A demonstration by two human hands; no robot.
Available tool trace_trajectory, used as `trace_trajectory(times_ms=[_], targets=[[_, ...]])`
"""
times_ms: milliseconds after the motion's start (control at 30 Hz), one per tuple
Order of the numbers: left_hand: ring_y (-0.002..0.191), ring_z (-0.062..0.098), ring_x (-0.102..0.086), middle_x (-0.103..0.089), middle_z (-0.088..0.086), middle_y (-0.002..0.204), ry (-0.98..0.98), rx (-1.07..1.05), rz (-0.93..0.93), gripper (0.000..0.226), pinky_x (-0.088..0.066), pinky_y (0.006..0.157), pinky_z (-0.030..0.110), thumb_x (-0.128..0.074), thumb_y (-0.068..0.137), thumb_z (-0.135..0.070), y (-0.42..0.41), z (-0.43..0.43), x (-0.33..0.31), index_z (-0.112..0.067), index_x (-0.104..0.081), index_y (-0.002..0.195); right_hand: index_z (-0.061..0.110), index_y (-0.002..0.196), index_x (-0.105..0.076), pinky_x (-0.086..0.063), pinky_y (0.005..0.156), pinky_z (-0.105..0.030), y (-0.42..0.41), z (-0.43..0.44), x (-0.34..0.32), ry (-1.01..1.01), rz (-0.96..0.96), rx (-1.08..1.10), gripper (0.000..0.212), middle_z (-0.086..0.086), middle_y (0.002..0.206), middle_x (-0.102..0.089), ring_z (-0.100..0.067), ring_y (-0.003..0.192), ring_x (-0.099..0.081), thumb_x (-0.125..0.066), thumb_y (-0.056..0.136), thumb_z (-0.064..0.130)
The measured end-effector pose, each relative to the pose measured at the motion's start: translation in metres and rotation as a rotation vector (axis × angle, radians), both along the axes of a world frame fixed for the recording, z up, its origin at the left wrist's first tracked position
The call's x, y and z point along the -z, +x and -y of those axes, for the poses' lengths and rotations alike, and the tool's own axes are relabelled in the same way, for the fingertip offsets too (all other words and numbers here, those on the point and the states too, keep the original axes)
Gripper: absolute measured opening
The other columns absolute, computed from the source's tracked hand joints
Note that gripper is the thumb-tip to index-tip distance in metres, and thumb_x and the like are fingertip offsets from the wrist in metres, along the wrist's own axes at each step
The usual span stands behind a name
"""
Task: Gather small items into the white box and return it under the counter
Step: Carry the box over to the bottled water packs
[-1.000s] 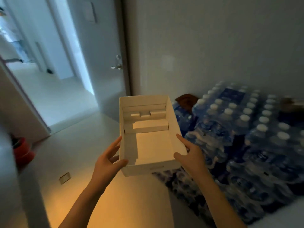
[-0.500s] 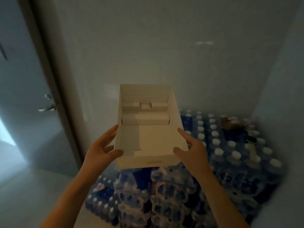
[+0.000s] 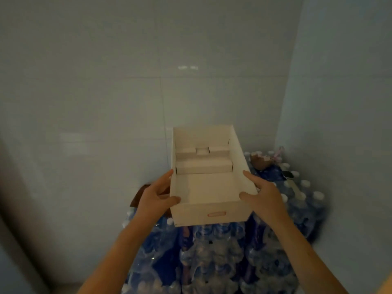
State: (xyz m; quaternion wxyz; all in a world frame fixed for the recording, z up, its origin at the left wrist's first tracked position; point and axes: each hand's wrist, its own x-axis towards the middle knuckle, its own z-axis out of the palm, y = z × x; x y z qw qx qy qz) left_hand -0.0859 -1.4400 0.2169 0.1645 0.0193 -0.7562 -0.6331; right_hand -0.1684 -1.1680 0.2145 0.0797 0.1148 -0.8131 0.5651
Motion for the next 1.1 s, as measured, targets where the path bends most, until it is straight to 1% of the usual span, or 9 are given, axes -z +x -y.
trace_trajectory(times_ms=[100,200,267,433,567,700,833,967,1100], targets=[[0.105,0.012,-0.065,-0.07,-0.013,0.113,0.014,0.014,0.038,0.073,-0.055,0.089,0.043,-0.071,0.075,0.002,-0.018,0.006,-0.001,-0.061,-0.058,0.109,0.03,0.134,-0.051,-0.056,0.079,-0.03,-0.009,0.001,0.0,-0.005,0.025,0.025,0.063,0.004,0.119,-0.064,-0.01,0.097,-0.062,-0.073,0.077,0.015],[0.102,0.012,-0.066,-0.07,-0.011,0.112,-0.015,-0.001,0.042,0.072,-0.056,0.086,0.04,-0.073,0.074,0.0,-0.036,0.01,-0.007,-0.059,-0.056,0.111,0.03,0.134,-0.052,-0.055,0.072,-0.025,-0.023,0.002,-0.005,0.031,0.034,0.052,0.063,0.004,0.116,-0.064,-0.009,0.093,-0.062,-0.073,0.076,0.018],[0.106,0.011,-0.064,-0.066,-0.01,0.119,-0.037,0.008,0.041,0.069,-0.057,0.086,0.035,-0.073,0.076,-0.003,-0.045,0.011,-0.009,-0.05,-0.053,0.122,0.031,0.133,-0.053,-0.055,0.07,-0.026,-0.033,0.002,-0.007,0.037,0.042,0.07,0.061,0.006,0.112,-0.064,-0.007,0.089,-0.063,-0.073,0.076,0.021],[0.11,0.015,-0.062,-0.064,-0.006,0.122,-0.065,-0.08,0.033,0.052,-0.053,0.093,0.042,-0.071,0.083,-0.022,-0.061,0.012,-0.009,-0.033,-0.054,0.131,0.037,0.129,-0.056,-0.048,0.053,-0.012,-0.053,0.008,-0.007,-0.017,0.018,0.087,0.055,0.012,0.112,-0.059,0.002,0.08,-0.062,-0.071,0.076,0.033],[0.104,0.014,-0.065,-0.068,-0.005,0.117,-0.054,-0.109,0.044,0.044,-0.055,0.09,0.043,-0.069,0.083,-0.034,-0.075,0.013,-0.009,-0.033,-0.059,0.126,0.032,0.132,-0.055,-0.05,0.061,-0.016,-0.072,0.016,-0.007,-0.059,0.017,0.091,0.054,0.008,0.119,-0.058,-0.004,0.091,-0.06,-0.071,0.08,0.034],[0.1,0.011,-0.065,-0.07,-0.011,0.111,-0.075,-0.128,0.042,0.039,-0.055,0.089,0.043,-0.069,0.083,-0.038,-0.083,0.016,-0.007,-0.039,-0.061,0.121,0.032,0.132,-0.054,-0.048,0.06,-0.013,-0.08,0.017,-0.004,-0.041,-0.015,0.097,0.055,0.011,0.117,-0.056,0.0,0.089,-0.058,-0.07,0.08,0.037],[0.099,0.009,-0.066,-0.07,-0.014,0.108,-0.079,-0.131,0.033,0.033,-0.056,0.088,0.042,-0.069,0.081,-0.041,-0.086,0.018,-0.004,-0.048,-0.062,0.113,0.029,0.131,-0.056,-0.054,0.078,-0.029,-0.086,0.016,-0.001,-0.034,-0.039,0.111,0.054,0.007,0.124,-0.057,-0.011,0.101,-0.059,-0.071,0.08,0.036],[0.1,0.01,-0.065,-0.07,-0.013,0.11,-0.099,-0.129,0.03,0.031,-0.055,0.089,0.043,-0.068,0.079,-0.045,-0.091,0.019,-0.006,-0.052,-0.061,0.108,0.03,0.13,-0.057,-0.05,0.077,-0.023,-0.091,0.016,0.0,-0.028,-0.055,0.106,0.051,0.006,0.128,-0.057,-0.012,0.105,-0.057,-0.07,0.081,0.036],[0.101,0.01,-0.065,-0.069,-0.011,0.111,-0.113,-0.136,0.016,0.035,-0.055,0.089,0.044,-0.069,0.082,-0.04,-0.099,0.02,-0.007,-0.045,-0.06,0.116,0.032,0.129,-0.057,-0.046,0.063,-0.013,-0.099,0.019,-0.001,-0.019,-0.05,0.104,0.05,0.009,0.121,-0.057,0.0,0.09,-0.056,-0.069,0.081,0.038]])
